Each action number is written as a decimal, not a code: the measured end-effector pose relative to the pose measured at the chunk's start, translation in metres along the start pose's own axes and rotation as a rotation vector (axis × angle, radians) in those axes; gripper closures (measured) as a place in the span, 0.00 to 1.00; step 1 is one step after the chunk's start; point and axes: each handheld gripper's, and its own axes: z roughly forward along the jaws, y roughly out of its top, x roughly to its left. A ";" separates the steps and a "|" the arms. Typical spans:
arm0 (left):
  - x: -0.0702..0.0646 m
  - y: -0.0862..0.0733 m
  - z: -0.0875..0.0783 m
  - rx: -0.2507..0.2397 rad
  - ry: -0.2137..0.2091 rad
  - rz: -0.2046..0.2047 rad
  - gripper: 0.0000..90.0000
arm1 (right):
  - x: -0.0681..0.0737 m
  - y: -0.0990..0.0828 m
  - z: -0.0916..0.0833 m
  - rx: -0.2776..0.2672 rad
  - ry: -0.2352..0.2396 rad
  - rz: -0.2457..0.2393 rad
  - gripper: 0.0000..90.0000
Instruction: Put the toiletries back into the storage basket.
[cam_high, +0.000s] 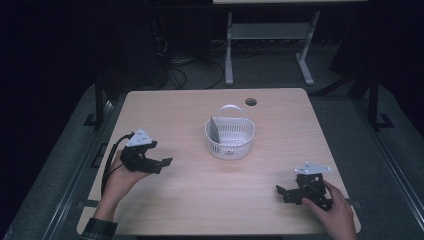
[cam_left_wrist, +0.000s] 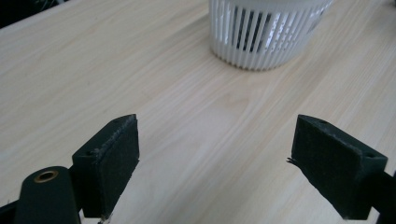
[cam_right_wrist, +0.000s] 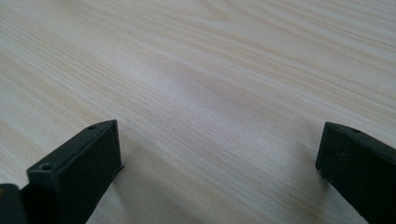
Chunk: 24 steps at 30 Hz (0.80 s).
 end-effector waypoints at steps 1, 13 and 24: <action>0.000 -0.004 -0.001 0.003 0.003 -0.004 0.16 | 0.000 0.000 0.000 0.000 0.000 0.000 0.00; -0.001 -0.054 -0.005 0.042 0.015 -0.056 0.16 | 0.000 0.000 0.000 0.000 0.000 0.000 0.00; -0.005 -0.086 -0.006 0.104 0.039 -0.058 0.16 | 0.000 0.000 0.000 0.002 0.000 0.001 0.00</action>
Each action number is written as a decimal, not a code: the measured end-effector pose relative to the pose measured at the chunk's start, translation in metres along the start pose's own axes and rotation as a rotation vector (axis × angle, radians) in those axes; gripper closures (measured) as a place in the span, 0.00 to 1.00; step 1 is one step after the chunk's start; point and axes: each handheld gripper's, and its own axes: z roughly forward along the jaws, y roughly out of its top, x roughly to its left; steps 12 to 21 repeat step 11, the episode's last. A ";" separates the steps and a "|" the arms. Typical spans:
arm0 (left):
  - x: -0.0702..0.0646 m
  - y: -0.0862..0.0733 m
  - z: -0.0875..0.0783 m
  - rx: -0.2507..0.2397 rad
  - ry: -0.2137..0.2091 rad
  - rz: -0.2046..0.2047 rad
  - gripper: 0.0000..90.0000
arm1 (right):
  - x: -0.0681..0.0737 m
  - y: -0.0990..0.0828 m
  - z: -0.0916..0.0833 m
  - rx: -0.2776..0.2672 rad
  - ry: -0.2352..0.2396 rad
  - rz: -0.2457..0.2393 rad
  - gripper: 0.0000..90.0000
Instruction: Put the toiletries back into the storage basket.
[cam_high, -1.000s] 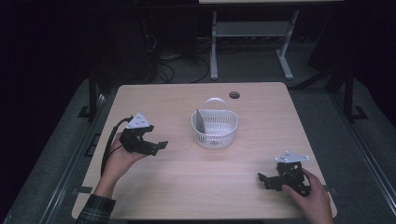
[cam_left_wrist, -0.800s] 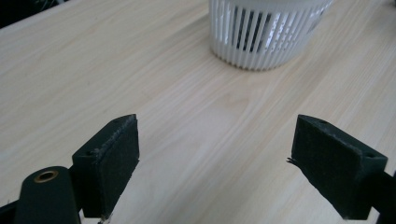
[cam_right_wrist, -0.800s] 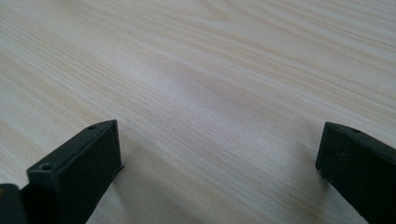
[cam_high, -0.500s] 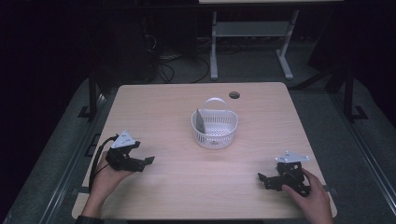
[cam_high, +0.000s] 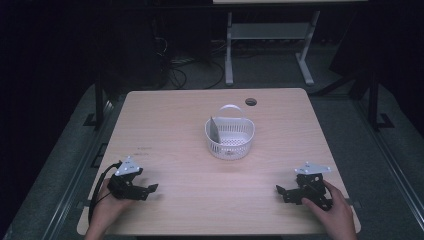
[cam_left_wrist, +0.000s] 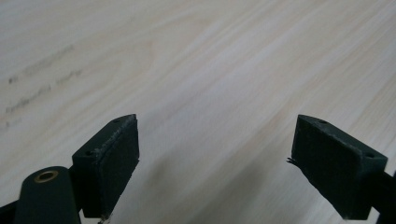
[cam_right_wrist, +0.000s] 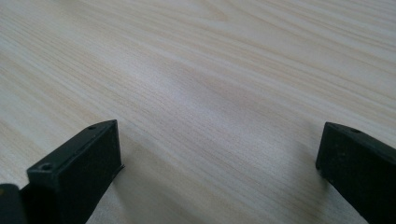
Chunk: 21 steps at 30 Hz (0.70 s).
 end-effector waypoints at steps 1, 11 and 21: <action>-0.001 -0.006 0.000 0.014 0.012 0.004 0.16 | 0.000 0.000 0.000 -0.001 0.000 -0.002 0.00; -0.002 -0.016 0.005 0.032 0.011 0.005 0.15 | 0.000 0.000 0.000 -0.001 0.001 0.000 0.00; -0.002 -0.016 0.005 0.032 0.011 0.005 0.15 | 0.000 0.000 0.000 -0.001 0.001 0.000 0.00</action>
